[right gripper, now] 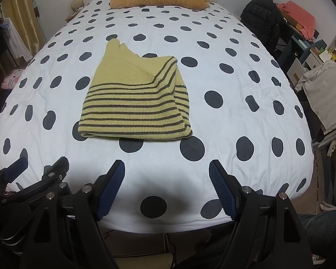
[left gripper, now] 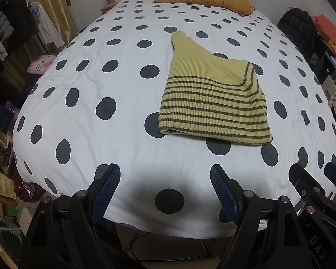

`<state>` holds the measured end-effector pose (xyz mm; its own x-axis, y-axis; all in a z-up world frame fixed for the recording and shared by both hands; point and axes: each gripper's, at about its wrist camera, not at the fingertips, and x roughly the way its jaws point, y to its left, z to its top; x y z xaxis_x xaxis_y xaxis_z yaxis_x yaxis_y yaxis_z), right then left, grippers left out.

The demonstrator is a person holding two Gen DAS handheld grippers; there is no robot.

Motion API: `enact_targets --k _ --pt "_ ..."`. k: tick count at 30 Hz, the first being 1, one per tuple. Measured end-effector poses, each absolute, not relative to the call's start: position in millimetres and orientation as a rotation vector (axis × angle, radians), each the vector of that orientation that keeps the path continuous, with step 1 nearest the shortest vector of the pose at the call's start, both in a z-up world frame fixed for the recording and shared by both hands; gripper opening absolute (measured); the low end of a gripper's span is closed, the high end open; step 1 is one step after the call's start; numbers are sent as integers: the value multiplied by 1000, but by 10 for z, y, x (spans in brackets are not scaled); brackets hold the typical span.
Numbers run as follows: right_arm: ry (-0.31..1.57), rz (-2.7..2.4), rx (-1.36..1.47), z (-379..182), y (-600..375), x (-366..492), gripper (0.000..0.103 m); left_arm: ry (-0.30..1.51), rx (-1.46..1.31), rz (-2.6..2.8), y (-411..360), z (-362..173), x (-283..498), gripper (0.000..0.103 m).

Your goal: Fold large clothes

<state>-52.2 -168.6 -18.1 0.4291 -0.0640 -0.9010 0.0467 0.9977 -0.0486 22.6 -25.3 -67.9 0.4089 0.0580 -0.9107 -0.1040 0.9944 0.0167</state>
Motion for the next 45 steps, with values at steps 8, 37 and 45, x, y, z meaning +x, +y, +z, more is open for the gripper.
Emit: enact_targets --k 8,37,45 --pt "1125 -66 -18 -178 -1704 -506 78 1146 -38 97 -252 -662 218 83" --pt "1135 -71 -4 -219 -1706 -555 78 1158 -38 85 -217 -686 226 83" --pt "1137 -72 -4 -227 -1708 -564 78 1161 -37 82 -223 -696 231 83"
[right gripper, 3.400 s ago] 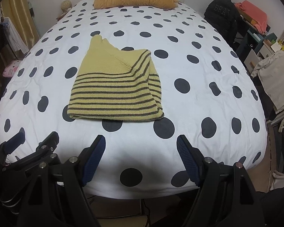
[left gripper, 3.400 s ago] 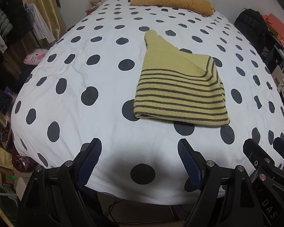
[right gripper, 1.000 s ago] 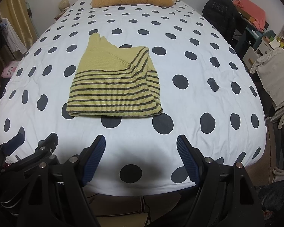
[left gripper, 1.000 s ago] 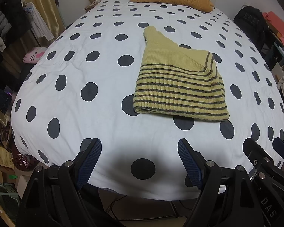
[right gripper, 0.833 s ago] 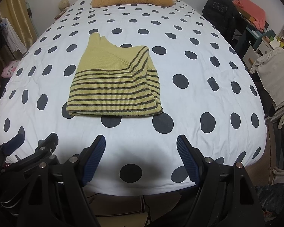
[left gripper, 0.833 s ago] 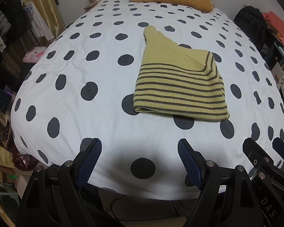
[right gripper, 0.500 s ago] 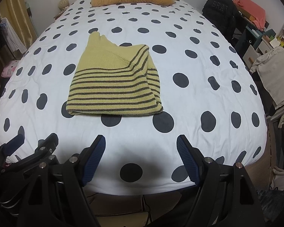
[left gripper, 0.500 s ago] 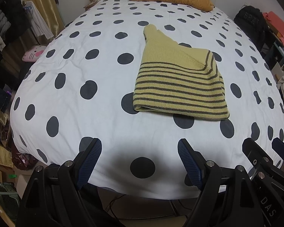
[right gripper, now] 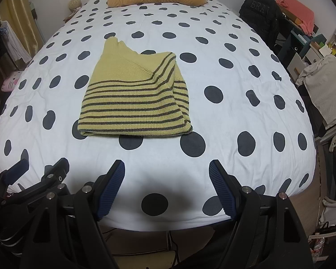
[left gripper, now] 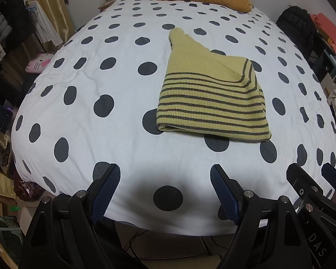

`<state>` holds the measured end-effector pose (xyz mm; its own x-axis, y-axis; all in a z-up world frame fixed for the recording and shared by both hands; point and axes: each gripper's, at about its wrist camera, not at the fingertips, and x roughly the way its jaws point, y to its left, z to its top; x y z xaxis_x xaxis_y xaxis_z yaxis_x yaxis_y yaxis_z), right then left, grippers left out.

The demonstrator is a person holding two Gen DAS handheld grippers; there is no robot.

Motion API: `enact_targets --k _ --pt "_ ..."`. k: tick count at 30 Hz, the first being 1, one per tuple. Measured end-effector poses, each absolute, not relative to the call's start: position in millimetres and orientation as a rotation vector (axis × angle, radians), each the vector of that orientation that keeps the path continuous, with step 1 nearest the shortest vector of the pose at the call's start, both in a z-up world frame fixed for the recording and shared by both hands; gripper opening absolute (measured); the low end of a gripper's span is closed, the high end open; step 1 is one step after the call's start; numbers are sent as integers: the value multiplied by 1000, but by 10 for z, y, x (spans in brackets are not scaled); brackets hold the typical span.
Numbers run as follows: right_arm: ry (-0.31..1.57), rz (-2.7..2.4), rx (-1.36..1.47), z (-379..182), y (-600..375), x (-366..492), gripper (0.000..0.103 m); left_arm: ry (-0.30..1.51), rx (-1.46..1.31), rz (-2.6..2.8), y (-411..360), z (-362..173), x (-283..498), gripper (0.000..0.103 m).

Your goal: Fold large clothes

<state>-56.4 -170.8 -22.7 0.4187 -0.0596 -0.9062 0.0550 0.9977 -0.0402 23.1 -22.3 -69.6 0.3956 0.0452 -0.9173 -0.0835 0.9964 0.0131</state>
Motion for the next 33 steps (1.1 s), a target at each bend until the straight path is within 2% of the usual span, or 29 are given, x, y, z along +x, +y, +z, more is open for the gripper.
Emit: enact_targets --k 33 --pt "1142 -69 -4 -239 -1763 -548 78 1177 -33 67 -211 -729 233 83"
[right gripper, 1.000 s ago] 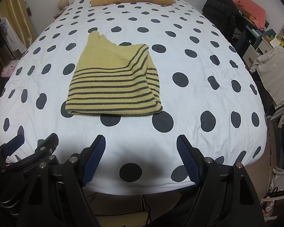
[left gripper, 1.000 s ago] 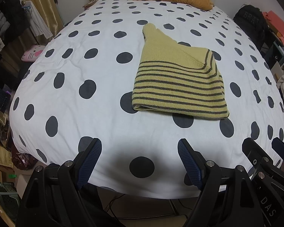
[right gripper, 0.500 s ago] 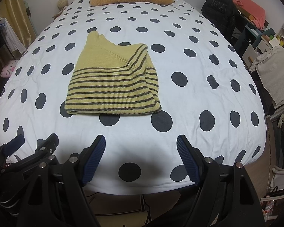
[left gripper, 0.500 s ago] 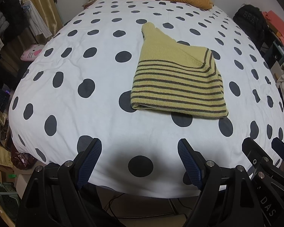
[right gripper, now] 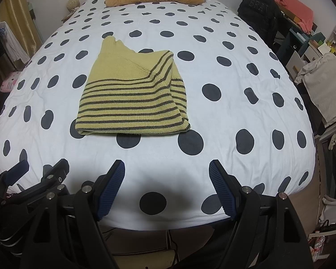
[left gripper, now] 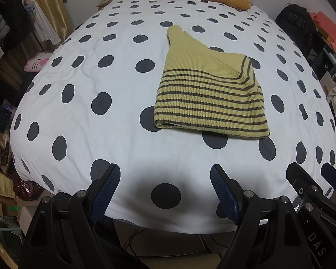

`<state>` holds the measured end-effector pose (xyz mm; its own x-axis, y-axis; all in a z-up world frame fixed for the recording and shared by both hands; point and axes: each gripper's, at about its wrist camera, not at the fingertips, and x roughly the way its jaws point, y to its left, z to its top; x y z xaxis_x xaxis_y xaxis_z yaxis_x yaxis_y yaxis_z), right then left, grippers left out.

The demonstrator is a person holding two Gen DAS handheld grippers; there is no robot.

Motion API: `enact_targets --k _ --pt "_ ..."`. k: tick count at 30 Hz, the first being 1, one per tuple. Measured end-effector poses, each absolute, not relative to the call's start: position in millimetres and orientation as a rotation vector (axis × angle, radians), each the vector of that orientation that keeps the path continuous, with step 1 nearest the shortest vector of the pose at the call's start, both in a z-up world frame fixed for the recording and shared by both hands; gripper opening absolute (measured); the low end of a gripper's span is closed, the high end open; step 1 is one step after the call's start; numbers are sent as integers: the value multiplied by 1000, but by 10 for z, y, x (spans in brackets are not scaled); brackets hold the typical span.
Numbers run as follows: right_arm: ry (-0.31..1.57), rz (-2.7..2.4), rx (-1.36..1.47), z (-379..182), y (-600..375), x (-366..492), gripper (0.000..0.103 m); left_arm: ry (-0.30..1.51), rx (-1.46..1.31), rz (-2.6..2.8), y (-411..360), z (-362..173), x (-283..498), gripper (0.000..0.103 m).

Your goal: Fold large clothes

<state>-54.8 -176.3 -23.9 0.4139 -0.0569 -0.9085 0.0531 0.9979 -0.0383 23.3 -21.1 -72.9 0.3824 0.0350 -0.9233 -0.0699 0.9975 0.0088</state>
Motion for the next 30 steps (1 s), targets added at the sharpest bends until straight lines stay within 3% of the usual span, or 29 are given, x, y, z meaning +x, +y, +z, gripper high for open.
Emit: enact_targets --k 30 --pt "1145 -66 -5 -238 -1790 -536 78 1185 -35 63 -187 -743 230 83"
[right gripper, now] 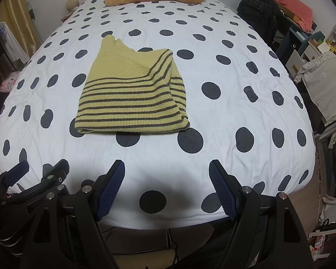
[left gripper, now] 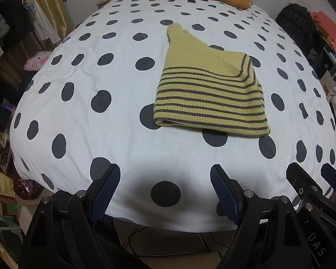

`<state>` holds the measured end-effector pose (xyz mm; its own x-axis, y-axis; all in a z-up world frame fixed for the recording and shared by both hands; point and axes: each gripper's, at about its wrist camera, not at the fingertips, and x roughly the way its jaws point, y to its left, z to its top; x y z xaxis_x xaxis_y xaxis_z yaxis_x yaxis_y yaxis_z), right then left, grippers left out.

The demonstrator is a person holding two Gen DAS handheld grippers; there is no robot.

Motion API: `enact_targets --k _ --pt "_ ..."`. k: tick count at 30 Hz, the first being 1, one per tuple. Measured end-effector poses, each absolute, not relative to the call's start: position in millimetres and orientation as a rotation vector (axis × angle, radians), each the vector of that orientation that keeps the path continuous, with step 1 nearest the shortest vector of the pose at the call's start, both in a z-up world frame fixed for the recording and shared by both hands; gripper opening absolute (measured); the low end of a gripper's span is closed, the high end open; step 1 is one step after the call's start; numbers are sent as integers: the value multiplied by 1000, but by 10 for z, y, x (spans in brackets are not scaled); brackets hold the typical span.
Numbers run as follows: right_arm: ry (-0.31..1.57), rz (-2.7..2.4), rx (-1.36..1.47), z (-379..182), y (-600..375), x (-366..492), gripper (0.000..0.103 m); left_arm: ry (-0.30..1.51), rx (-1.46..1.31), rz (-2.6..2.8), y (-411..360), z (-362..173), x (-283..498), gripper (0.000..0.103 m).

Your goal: Fold large clothes

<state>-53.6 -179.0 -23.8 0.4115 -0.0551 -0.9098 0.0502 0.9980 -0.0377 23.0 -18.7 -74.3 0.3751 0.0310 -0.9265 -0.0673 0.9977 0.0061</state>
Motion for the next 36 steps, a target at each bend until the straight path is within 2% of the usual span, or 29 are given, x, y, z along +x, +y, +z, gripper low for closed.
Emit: enact_targets --k 36 --pt "1148 -65 -8 -243 -1825 -514 78 1198 -35 53 -183 -776 254 83"
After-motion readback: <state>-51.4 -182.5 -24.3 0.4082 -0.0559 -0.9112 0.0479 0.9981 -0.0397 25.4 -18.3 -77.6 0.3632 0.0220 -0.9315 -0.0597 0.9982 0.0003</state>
